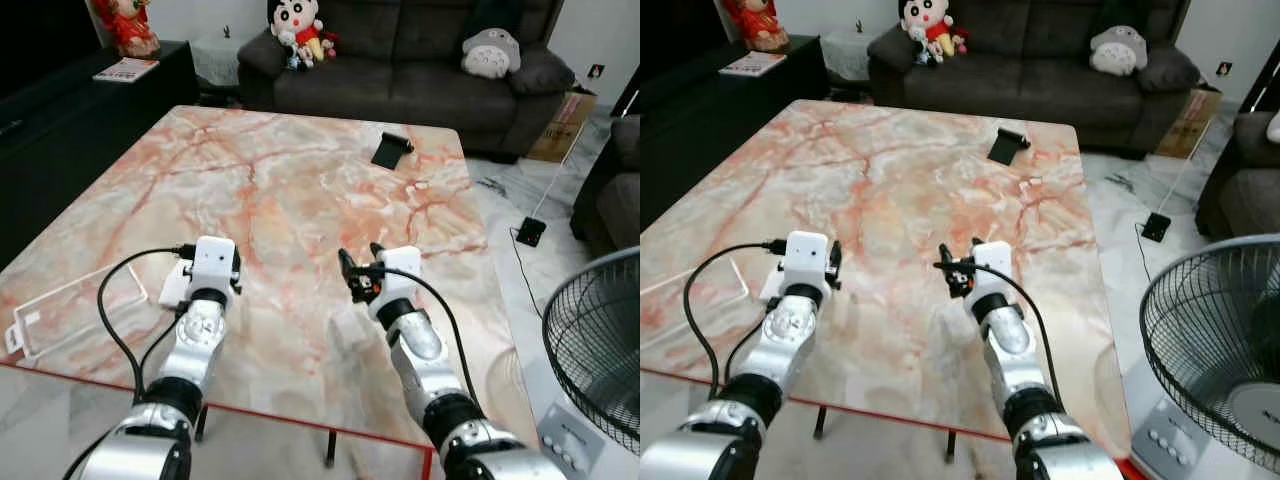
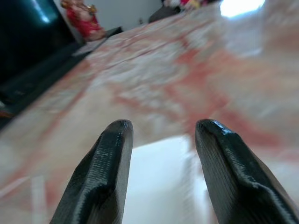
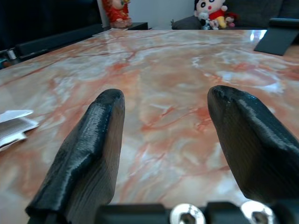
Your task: Picking trash to rubbish bin
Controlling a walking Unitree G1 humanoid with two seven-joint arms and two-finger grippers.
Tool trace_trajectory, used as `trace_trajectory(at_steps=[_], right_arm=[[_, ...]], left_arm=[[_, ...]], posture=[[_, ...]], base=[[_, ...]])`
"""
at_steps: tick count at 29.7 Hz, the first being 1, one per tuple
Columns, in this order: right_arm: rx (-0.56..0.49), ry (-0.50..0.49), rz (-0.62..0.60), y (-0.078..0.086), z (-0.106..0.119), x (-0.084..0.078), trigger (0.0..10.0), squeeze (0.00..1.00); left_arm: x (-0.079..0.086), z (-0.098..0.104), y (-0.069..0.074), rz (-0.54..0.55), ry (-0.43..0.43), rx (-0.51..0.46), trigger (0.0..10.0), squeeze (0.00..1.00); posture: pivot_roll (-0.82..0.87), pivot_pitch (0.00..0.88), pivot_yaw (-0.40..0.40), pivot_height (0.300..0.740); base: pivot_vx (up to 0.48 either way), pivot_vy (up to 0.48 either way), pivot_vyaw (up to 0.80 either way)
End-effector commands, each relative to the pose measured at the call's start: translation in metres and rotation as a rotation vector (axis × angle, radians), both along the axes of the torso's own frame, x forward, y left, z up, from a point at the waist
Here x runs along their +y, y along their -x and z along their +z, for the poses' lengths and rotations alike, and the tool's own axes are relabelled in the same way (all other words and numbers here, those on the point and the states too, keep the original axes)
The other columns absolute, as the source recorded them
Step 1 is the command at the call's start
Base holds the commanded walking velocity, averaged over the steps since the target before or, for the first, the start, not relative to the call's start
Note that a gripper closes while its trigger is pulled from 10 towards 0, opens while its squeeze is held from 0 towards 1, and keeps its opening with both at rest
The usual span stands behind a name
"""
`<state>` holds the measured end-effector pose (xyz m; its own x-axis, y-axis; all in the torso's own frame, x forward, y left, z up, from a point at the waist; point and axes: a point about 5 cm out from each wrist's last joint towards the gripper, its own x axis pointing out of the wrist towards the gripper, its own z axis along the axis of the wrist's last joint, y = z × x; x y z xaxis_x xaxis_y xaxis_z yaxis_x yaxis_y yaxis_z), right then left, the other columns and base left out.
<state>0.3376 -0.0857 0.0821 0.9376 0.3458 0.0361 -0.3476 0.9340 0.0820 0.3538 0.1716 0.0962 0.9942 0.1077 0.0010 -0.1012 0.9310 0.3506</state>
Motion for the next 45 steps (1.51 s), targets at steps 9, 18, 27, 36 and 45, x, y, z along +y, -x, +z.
trace_trajectory(at_steps=[9, 18, 27, 36, 45], right_arm=[[-0.006, 0.004, 0.008, -0.002, 0.004, 0.002, 10.0, 0.00], [-0.004, 0.006, 0.011, -0.001, 0.002, 0.002, 10.0, 0.00], [-0.009, 0.001, 0.014, -0.002, 0.004, 0.003, 10.0, 0.00], [-0.011, 0.000, 0.013, -0.002, 0.004, 0.001, 10.0, 0.00], [-0.013, -0.003, 0.011, -0.003, 0.006, 0.000, 10.0, 0.00]], left_arm=[[-0.006, 0.003, -0.008, -0.029, -0.158, 0.083, 10.0, 1.00], [-0.020, 0.006, -0.013, -0.135, -0.335, 0.103, 10.0, 0.00], [-0.016, 0.015, -0.020, -0.105, -0.410, 0.109, 10.0, 0.00], [-0.007, 0.009, -0.018, -0.068, -0.416, 0.165, 10.0, 0.00], [-0.009, 0.003, -0.016, -0.085, -0.394, 0.192, 10.0, 0.00]], posture=[[0.04, 0.000, -0.021, 0.740], [0.04, 0.000, -0.016, 0.740], [0.03, 0.000, -0.011, 0.740], [0.03, 0.000, -0.011, 0.740], [0.04, 0.000, -0.019, 0.740]], base=[[0.000, 0.000, 0.00], [0.000, 0.000, 0.00], [0.000, 0.000, 0.00], [0.000, 0.000, 0.00], [0.000, 0.000, 0.00]])
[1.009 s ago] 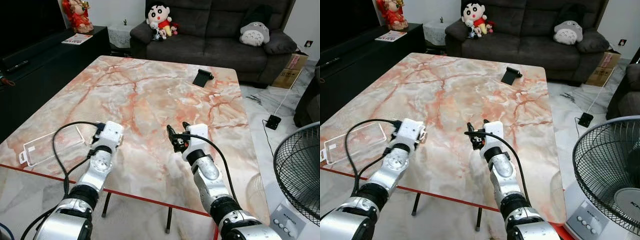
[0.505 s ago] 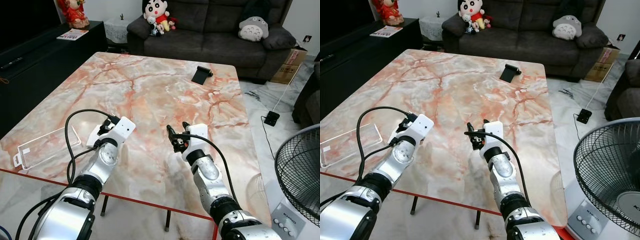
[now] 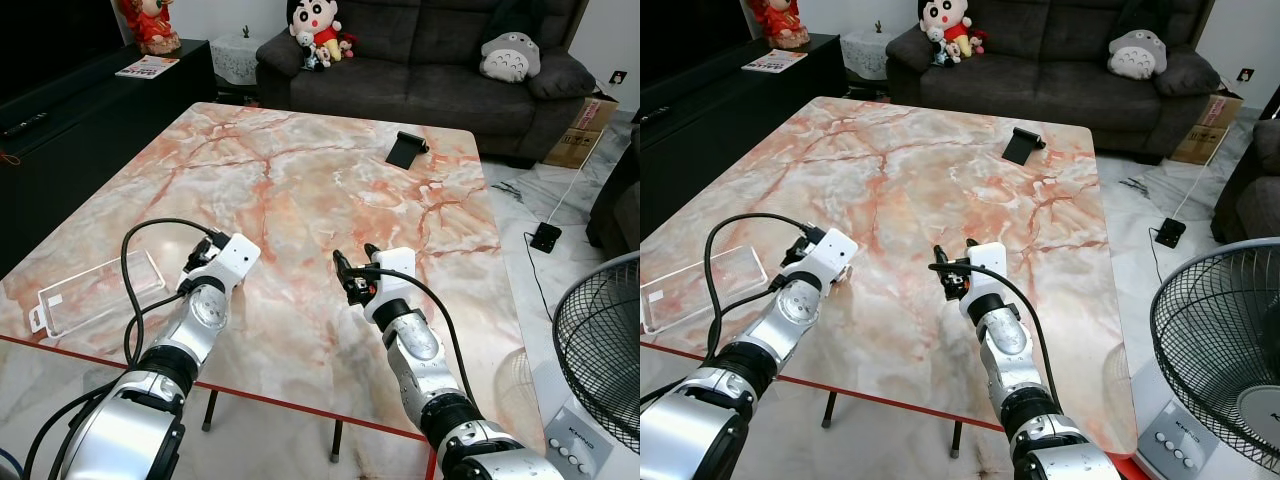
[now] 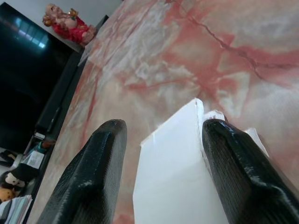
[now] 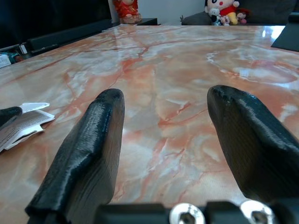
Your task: Picking trash to rubbish bin
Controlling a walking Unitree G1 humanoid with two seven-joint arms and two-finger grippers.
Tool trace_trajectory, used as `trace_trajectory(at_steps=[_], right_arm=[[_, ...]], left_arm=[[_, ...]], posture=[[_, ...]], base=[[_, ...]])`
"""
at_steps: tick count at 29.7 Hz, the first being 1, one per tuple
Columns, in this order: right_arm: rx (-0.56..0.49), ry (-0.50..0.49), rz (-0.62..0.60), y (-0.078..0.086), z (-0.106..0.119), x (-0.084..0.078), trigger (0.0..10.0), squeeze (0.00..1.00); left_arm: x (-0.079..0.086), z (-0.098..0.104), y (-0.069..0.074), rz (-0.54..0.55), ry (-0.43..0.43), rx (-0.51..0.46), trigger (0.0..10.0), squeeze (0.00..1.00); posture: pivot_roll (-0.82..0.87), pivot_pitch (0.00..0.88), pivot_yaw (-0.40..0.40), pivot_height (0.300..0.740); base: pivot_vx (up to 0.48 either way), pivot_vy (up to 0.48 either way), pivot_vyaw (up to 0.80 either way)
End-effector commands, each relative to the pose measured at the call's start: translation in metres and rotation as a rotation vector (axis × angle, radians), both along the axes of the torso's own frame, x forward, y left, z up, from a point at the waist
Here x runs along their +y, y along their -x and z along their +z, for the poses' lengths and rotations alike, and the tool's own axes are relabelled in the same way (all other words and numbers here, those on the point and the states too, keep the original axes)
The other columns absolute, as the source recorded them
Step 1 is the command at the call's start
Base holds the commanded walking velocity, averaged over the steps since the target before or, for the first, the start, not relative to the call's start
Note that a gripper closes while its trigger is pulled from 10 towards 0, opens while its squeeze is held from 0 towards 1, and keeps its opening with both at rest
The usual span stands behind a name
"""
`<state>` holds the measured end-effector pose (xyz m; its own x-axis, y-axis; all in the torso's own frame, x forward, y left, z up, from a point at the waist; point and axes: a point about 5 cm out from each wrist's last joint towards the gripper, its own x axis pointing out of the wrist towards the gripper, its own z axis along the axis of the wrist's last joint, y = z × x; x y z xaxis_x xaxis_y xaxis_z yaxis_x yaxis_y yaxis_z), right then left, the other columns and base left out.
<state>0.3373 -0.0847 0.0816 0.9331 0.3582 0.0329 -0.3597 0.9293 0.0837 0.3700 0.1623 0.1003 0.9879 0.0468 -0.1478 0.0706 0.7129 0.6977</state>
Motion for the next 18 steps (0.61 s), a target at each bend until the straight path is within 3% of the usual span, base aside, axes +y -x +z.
trace_trajectory(at_steps=[1, 10, 18], right_arm=[[-0.015, -0.002, -0.003, -0.003, 0.005, -0.001, 10.0, 0.00], [-0.015, -0.004, 0.000, -0.004, 0.006, -0.001, 10.0, 0.00], [-0.017, -0.006, 0.002, -0.004, 0.007, -0.001, 10.0, 0.00]], left_arm=[[0.001, -0.002, 0.000, 0.016, 0.022, 0.015, 10.0, 0.00], [0.013, -0.007, 0.003, 0.070, 0.035, 0.062, 10.0, 0.00], [0.010, -0.012, 0.005, 0.049, 0.061, 0.089, 10.0, 0.00]], posture=[[0.04, 0.000, -0.019, 0.740], [0.04, 0.000, -0.019, 0.740], [0.04, 0.000, -0.019, 0.740]], base=[[0.000, 0.000, 0.00], [0.000, 0.000, 0.00], [0.000, 0.000, 0.00]])
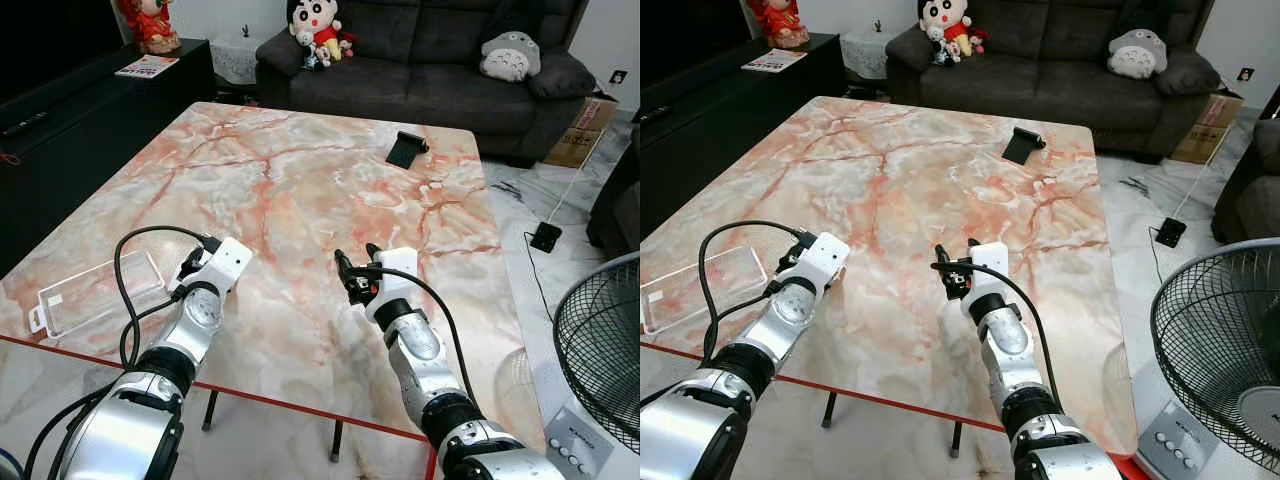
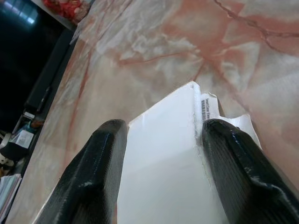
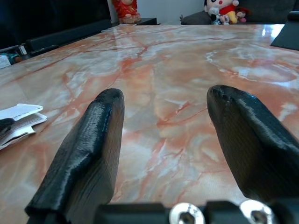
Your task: Picking trash to rubbish bin
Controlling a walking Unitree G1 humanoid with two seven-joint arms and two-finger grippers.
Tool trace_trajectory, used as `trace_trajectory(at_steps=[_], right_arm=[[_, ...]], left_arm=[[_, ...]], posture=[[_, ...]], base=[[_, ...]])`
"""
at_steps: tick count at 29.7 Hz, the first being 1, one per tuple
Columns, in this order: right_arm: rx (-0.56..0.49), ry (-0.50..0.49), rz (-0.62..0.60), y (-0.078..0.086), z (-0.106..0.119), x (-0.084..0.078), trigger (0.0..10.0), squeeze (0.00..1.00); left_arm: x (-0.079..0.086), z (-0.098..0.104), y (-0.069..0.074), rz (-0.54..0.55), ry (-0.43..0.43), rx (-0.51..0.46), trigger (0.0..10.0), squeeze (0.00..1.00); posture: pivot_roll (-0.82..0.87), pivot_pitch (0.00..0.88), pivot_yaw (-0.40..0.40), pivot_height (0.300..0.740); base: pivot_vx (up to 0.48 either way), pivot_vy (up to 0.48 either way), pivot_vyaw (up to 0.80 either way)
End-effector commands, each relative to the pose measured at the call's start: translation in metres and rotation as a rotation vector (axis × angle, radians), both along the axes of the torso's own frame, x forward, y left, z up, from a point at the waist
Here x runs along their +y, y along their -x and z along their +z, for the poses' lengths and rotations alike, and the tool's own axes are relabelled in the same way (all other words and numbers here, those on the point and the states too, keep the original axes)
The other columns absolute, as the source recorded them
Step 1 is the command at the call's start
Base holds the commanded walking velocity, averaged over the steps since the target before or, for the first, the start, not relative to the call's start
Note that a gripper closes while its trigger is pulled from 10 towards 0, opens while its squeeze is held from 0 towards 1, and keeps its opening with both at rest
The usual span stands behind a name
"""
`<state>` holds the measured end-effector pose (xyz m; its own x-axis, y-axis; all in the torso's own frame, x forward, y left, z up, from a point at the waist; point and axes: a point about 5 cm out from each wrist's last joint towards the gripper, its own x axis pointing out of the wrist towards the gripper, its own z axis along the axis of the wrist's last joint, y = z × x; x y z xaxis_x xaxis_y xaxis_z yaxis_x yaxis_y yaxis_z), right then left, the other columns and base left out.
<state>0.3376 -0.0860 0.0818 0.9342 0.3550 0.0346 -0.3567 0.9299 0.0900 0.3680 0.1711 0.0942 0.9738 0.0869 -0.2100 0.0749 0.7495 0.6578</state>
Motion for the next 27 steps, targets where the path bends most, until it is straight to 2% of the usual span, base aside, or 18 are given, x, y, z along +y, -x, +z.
trace_trajectory(at_steps=[1, 11, 20, 27], right_arm=[[-0.018, 0.000, 0.005, -0.004, 0.007, 0.001, 10.0, 0.00], [-0.017, 0.000, 0.003, -0.004, 0.006, 0.000, 10.0, 0.00], [-0.016, 0.001, 0.002, -0.004, 0.006, -0.001, 10.0, 0.00], [-0.015, 0.001, 0.002, -0.004, 0.006, -0.001, 10.0, 0.00]], left_arm=[[0.001, -0.006, 0.003, -0.001, 0.013, 0.029, 10.0, 0.00], [-0.002, -0.007, 0.003, -0.012, 0.001, 0.048, 10.0, 0.00], [0.010, -0.013, 0.006, 0.050, -0.038, 0.089, 10.0, 0.00], [0.012, -0.013, 0.007, 0.070, -0.047, 0.087, 10.0, 0.00]], posture=[[0.04, 0.000, -0.019, 0.740], [0.04, 0.000, -0.019, 0.740], [0.04, 0.000, -0.021, 0.740], [0.04, 0.000, -0.021, 0.740]], base=[[0.000, 0.000, 0.00], [0.000, 0.000, 0.00], [0.000, 0.000, 0.00], [0.000, 0.000, 0.00]])
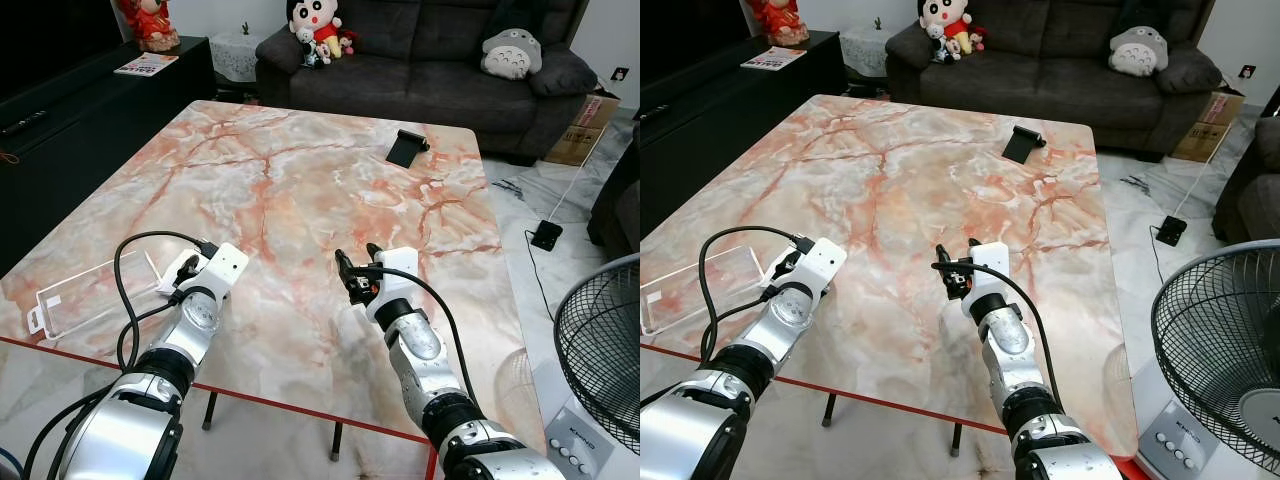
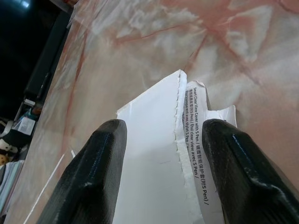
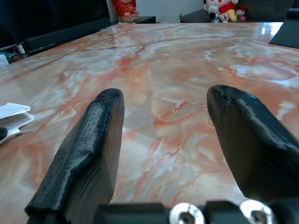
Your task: Picking trash to rubbish bin
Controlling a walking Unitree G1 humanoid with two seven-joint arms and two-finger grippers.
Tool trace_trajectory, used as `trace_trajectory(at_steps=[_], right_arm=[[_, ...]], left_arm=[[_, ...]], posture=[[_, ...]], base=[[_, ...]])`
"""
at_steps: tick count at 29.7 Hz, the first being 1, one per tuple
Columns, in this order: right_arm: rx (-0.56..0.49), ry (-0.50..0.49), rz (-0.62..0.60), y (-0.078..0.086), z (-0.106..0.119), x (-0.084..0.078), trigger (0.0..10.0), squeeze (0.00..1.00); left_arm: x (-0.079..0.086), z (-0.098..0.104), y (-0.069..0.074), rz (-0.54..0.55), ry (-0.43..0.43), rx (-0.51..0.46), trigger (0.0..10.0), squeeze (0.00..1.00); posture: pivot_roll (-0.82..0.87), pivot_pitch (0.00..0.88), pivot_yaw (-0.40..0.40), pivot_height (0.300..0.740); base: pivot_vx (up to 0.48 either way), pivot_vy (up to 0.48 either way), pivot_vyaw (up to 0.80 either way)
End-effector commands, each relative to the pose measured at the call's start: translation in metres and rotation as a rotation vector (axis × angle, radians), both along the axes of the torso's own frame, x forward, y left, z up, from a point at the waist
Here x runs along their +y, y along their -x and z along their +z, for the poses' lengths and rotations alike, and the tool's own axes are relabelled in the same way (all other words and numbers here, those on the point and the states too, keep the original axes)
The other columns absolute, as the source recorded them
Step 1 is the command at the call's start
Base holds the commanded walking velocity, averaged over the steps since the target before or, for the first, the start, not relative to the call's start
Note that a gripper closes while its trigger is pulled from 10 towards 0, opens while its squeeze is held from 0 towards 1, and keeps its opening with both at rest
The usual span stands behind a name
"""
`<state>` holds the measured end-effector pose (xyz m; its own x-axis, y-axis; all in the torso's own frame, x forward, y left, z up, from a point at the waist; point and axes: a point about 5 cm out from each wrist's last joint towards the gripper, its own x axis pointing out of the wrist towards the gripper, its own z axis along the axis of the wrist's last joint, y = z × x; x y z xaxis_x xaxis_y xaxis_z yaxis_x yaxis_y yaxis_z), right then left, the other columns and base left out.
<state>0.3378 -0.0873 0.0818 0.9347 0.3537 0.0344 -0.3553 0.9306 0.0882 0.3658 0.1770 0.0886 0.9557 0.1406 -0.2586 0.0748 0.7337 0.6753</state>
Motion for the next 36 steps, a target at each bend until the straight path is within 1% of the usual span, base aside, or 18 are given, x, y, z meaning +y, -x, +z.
trace_trajectory(at_steps=[1, 7, 10, 14, 26, 28, 29, 30, 31, 32, 36], right_arm=[[-0.015, -0.001, 0.004, -0.004, 0.006, 0.000, 10.0, 0.00], [-0.014, 0.001, 0.000, -0.004, 0.006, -0.001, 10.0, 0.00], [-0.013, 0.001, -0.001, -0.004, 0.006, -0.001, 10.0, 0.00], [-0.014, 0.001, -0.003, -0.004, 0.006, -0.002, 10.0, 0.00], [-0.013, 0.002, -0.008, -0.004, 0.006, -0.003, 10.0, 0.00], [-0.012, 0.002, -0.009, -0.004, 0.006, -0.003, 10.0, 0.00], [-0.012, 0.002, -0.009, -0.004, 0.006, -0.003, 10.0, 0.00], [-0.012, 0.002, -0.010, -0.004, 0.006, -0.003, 10.0, 0.00], [-0.012, 0.002, -0.010, -0.004, 0.006, -0.003, 10.0, 0.00], [-0.012, 0.002, -0.011, -0.004, 0.006, -0.003, 10.0, 0.00], [-0.012, 0.001, -0.013, -0.004, 0.006, -0.004, 10.0, 0.00]], left_arm=[[0.006, -0.008, 0.004, 0.022, -0.018, 0.034, 10.0, 0.00], [0.007, -0.002, 0.002, 0.041, -0.023, -0.004, 9.9, 0.00], [0.008, -0.001, 0.002, 0.050, -0.026, -0.012, 10.0, 0.00], [0.010, 0.006, 0.000, 0.074, -0.036, -0.057, 10.0, 0.00], [0.012, 0.006, 0.000, 0.086, -0.046, -0.063, 10.0, 0.00], [0.011, 0.005, 0.000, 0.086, -0.046, -0.057, 9.6, 0.00], [0.011, 0.004, 0.001, 0.086, -0.047, -0.054, 7.3, 0.00], [0.011, 0.003, 0.001, 0.086, -0.047, -0.049, 3.7, 0.00], [0.011, 0.003, 0.001, 0.086, -0.047, -0.049, 3.7, 0.00], [0.011, 0.002, 0.001, 0.085, -0.047, -0.044, 0.0, 0.00], [0.011, 0.001, 0.002, 0.085, -0.049, -0.038, 0.0, 0.00]], posture=[[0.04, 0.000, -0.021, 0.740], [0.04, 0.000, -0.022, 0.740], [0.04, 0.000, -0.022, 0.740], [0.04, 0.000, -0.022, 0.740], [0.04, 0.000, -0.019, 0.740], [0.04, 0.000, -0.018, 0.740], [0.04, 0.000, -0.017, 0.740], [0.04, 0.000, -0.017, 0.740], [0.04, 0.000, -0.017, 0.740], [0.04, 0.000, -0.017, 0.740], [0.04, 0.000, -0.016, 0.740]], base=[[0.000, 0.000, 0.00], [0.000, 0.000, 0.00], [0.000, 0.000, 0.00], [0.000, 0.000, 0.00], [0.000, 0.000, 0.00], [0.000, 0.000, 0.00], [0.000, 0.000, 0.00], [0.000, 0.000, 0.00], [0.000, 0.000, 0.00], [0.000, 0.000, 0.00], [0.000, 0.000, 0.00]])
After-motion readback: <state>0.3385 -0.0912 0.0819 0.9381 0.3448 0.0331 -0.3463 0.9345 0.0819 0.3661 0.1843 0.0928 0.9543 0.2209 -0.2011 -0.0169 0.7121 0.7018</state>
